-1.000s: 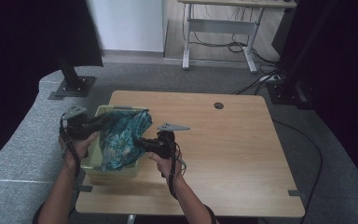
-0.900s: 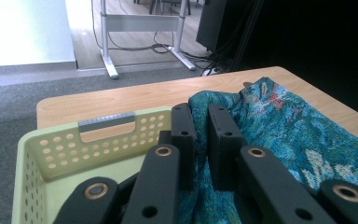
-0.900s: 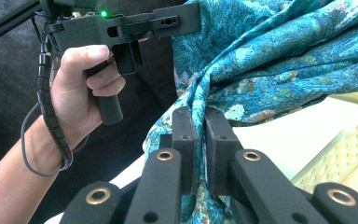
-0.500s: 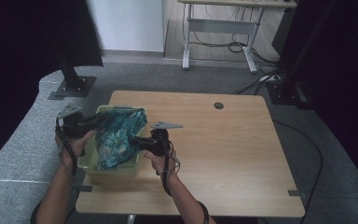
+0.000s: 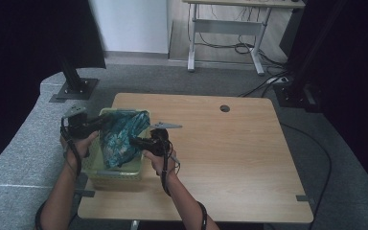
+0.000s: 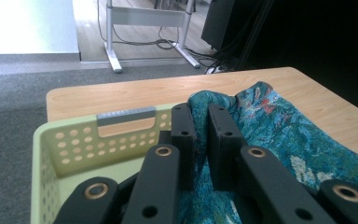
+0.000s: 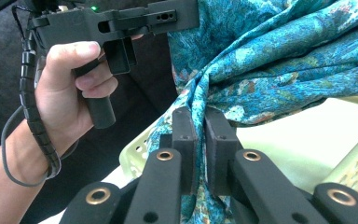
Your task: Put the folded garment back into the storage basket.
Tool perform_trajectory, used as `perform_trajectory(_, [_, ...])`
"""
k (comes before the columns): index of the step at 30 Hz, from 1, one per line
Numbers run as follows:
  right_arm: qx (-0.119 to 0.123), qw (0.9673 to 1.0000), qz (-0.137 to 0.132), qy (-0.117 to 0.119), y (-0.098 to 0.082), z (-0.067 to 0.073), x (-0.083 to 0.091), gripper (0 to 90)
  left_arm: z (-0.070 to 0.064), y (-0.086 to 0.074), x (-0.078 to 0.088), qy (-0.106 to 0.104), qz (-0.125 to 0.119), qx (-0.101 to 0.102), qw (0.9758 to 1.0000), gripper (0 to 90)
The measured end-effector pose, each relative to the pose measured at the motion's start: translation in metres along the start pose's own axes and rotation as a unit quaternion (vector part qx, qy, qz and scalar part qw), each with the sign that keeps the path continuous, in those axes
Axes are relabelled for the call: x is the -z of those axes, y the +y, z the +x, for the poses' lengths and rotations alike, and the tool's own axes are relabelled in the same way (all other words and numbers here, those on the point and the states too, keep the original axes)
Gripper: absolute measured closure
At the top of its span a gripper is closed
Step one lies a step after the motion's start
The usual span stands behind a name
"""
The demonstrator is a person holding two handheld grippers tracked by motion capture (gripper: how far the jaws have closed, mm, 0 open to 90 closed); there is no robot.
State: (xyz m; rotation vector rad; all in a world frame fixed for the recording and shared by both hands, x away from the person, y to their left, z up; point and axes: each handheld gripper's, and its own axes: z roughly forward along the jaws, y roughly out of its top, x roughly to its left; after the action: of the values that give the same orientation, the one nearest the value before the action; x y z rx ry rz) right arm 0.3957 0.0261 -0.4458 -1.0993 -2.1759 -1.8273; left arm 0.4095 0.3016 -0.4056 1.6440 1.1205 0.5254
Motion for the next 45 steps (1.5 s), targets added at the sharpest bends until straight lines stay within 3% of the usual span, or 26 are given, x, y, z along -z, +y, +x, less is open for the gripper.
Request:
perform_trajectory(10, [0.003, 0.9999, 0.014, -0.001, -0.01, 0.0, -0.019, 82.9, 0.015, -0.011, 0.006, 0.015, 0.006, 0.012, 0.9998, 82.1])
perform_trajectory(29, [0.005, 0.9989, 0.042, -0.019, -0.031, -0.009, -0.044, 82.6, 0.024, -0.027, -0.002, 0.025, 0.027, 0.024, 0.999, 82.1])
perform_trajectory(45, [0.04, 0.9934, 0.088, -0.061, -0.043, -0.009, -0.055, 81.5, 0.025, -0.043, -0.015, 0.035, 0.047, 0.03, 0.9978, 82.0])
